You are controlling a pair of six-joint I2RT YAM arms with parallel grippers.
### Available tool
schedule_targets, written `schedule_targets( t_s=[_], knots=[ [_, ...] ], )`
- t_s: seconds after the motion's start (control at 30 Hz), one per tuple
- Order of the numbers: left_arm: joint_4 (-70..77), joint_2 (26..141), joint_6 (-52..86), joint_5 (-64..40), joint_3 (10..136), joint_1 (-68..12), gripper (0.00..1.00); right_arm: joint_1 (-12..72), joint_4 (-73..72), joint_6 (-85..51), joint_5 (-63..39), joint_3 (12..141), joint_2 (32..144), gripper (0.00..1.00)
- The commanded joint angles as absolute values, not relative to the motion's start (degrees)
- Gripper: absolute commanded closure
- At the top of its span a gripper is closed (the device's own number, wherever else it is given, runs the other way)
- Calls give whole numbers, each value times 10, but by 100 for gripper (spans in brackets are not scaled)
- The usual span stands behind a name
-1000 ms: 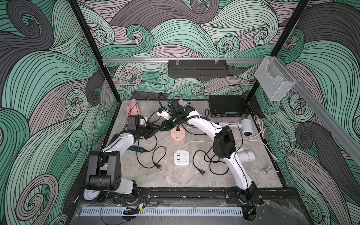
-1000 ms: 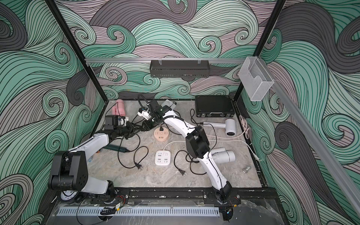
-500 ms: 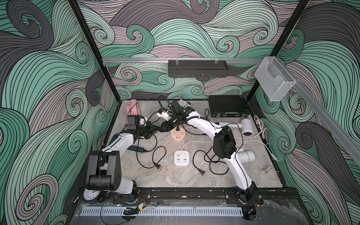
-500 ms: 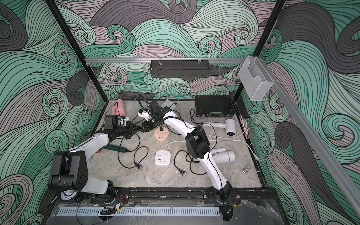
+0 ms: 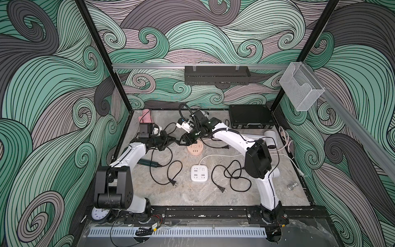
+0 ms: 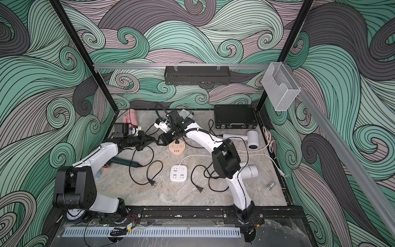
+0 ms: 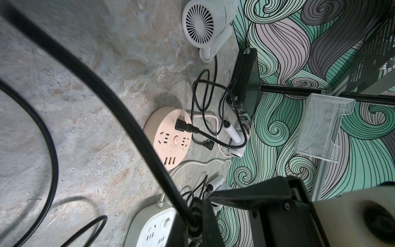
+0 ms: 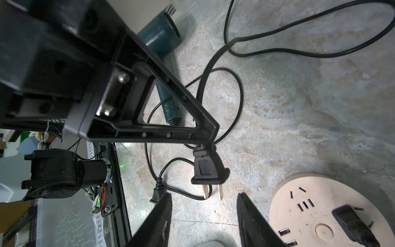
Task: Charge the blow dryers
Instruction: Pick up the plug from the center of the board.
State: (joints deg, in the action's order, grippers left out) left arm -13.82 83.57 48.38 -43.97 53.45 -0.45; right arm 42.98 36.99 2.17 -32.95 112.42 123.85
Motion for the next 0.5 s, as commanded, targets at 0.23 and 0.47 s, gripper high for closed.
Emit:
schedule_targets(
  t_s=[0.23, 0.47],
  knots=[
    [-221, 841, 438, -460, 573, -3, 99, 445, 359, 88, -288, 1140, 1237, 49],
    [-235, 846, 432, -464, 588, -6, 99, 452, 386, 102, -277, 1164, 1255, 52]
  ],
)
